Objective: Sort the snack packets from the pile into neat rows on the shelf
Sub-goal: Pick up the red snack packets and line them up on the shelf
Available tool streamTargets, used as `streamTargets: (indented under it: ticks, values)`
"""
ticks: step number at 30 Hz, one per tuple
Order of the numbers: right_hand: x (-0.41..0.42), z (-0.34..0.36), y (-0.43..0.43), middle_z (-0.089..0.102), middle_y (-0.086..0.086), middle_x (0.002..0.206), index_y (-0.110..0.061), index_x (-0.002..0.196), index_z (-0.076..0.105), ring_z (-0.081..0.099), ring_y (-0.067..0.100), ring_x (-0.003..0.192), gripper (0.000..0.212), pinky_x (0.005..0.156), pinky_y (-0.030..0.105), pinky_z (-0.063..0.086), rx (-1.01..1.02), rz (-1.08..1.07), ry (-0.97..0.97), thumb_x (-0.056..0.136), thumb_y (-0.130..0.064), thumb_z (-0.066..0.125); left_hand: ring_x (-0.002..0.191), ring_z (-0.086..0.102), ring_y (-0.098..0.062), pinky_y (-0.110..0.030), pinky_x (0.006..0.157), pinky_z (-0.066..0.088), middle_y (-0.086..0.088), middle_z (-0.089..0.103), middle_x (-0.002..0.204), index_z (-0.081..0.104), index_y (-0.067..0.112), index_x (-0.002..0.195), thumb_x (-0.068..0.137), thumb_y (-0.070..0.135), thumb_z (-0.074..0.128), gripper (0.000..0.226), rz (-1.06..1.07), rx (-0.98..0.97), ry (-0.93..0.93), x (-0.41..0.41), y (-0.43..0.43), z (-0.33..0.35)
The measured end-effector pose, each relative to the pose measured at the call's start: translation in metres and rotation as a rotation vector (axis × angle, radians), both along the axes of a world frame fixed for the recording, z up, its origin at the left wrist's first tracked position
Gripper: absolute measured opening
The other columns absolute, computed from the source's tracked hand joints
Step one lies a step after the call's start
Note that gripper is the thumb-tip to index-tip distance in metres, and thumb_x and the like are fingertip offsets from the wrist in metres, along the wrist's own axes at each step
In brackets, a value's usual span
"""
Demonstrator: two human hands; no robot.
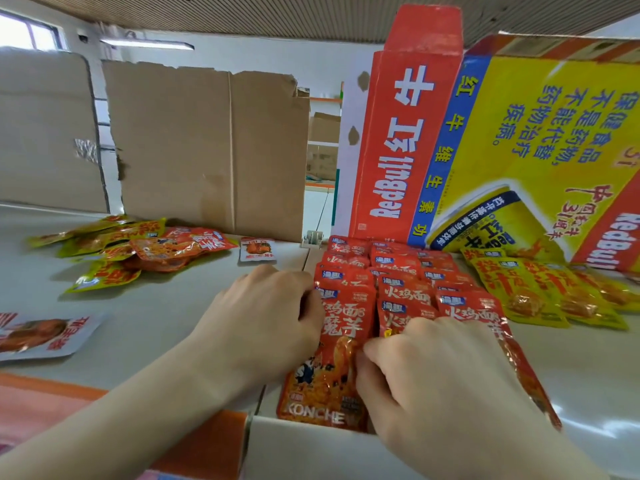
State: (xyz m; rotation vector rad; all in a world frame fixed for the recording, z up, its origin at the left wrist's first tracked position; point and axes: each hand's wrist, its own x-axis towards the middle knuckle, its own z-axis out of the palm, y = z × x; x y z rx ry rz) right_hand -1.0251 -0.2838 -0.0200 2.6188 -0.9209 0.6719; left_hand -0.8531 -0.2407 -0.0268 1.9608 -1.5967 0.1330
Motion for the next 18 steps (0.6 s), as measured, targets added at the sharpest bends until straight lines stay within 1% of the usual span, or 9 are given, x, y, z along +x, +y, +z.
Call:
streamTargets:
  ticks: [2,4,5,6,11,13,15,16,18]
  values:
    - [-0.002,0.001,0.002,0.018,-0.007,0.045,-0.026,0.042,0.045,0.013,0.013,0.039,0.043,0.052,0.014,0.002,-0.005,-0.001,-0.008,0.078,-0.048,0.037,0.063,0.052,-0.008,-0.021,0.05,0.031,0.013,0.05,0.069,0.044,0.024,0.065,0.096,0.048,0.041,0.039,0.016,-0.008,-0.003,-0.001,0.001,0.001]
    - [-0.005,-0.001,0.001,0.028,-0.008,0.041,-0.026,0.045,0.041,0.02,0.011,0.036,0.04,0.049,0.013,0.007,-0.055,0.006,-0.051,0.079,-0.046,0.039,0.061,0.049,-0.009,-0.022,0.049,0.027,0.012,0.048,0.066,0.042,0.023,0.062,0.096,0.047,0.042,0.041,0.041,-0.035,-0.028,-0.004,0.002,0.002]
    - [-0.006,-0.002,0.003,0.033,-0.009,0.04,-0.025,0.046,0.039,0.023,0.01,0.036,0.039,0.048,0.014,0.009,-0.018,-0.017,-0.042,0.08,-0.045,0.039,0.06,0.048,-0.009,-0.022,0.049,0.026,0.011,0.047,0.065,0.042,0.022,0.062,0.096,0.047,0.042,0.043,0.059,-0.05,-0.039,-0.006,0.002,0.004]
    - [-0.007,-0.004,0.003,0.035,-0.009,0.04,-0.025,0.048,0.037,0.025,0.01,0.036,0.039,0.047,0.014,0.01,-0.019,-0.008,-0.08,0.081,-0.045,0.039,0.059,0.047,-0.01,-0.024,0.048,0.026,0.01,0.047,0.063,0.042,0.02,0.061,0.096,0.047,0.043,0.044,0.079,-0.065,-0.047,-0.008,0.003,0.005]
    - [-0.01,-0.002,0.004,0.025,-0.01,0.044,-0.025,0.054,0.028,0.023,0.011,0.037,0.037,0.046,0.016,0.008,-0.072,-0.001,-0.226,0.085,-0.041,0.039,0.049,0.045,-0.011,-0.025,0.047,0.024,0.007,0.045,0.051,0.043,0.017,0.054,0.091,0.039,0.044,0.043,0.117,-0.166,0.021,-0.006,0.009,0.009]
    - [-0.011,-0.003,0.004,0.025,-0.01,0.043,-0.025,0.056,0.027,0.022,0.011,0.037,0.036,0.044,0.016,0.008,-0.09,0.005,-0.295,0.088,-0.04,0.039,0.048,0.045,-0.011,-0.025,0.046,0.024,0.007,0.044,0.049,0.041,0.02,0.055,0.093,0.04,0.043,0.044,0.129,-0.254,-0.007,-0.006,0.012,0.01]
    - [-0.013,-0.003,0.002,0.029,-0.012,0.046,-0.025,0.06,0.03,0.028,0.009,0.041,0.036,0.042,0.018,0.014,-0.109,0.036,-0.374,0.092,-0.039,0.039,0.053,0.047,-0.009,-0.026,0.046,0.028,0.009,0.047,0.056,0.045,0.024,0.063,0.096,0.043,0.039,0.039,0.117,-0.331,-0.087,-0.008,0.017,0.012]
    - [-0.013,-0.003,0.001,0.034,-0.013,0.049,-0.025,0.062,0.033,0.034,0.01,0.046,0.035,0.043,0.021,0.02,-0.109,0.063,-0.415,0.093,-0.039,0.04,0.059,0.049,-0.009,-0.027,0.049,0.034,0.011,0.051,0.064,0.05,0.026,0.071,0.095,0.045,0.038,0.033,0.094,-0.345,-0.126,-0.01,0.018,0.012]
    - [-0.014,-0.003,-0.001,0.048,-0.015,0.063,-0.026,0.071,0.045,0.046,0.014,0.064,0.029,0.053,0.029,0.036,-0.097,0.123,-0.465,0.095,-0.042,0.042,0.077,0.053,-0.007,-0.028,0.063,0.041,0.013,0.056,0.089,0.056,0.026,0.094,0.095,0.046,0.038,0.028,0.041,-0.344,-0.186,-0.017,0.024,0.013]
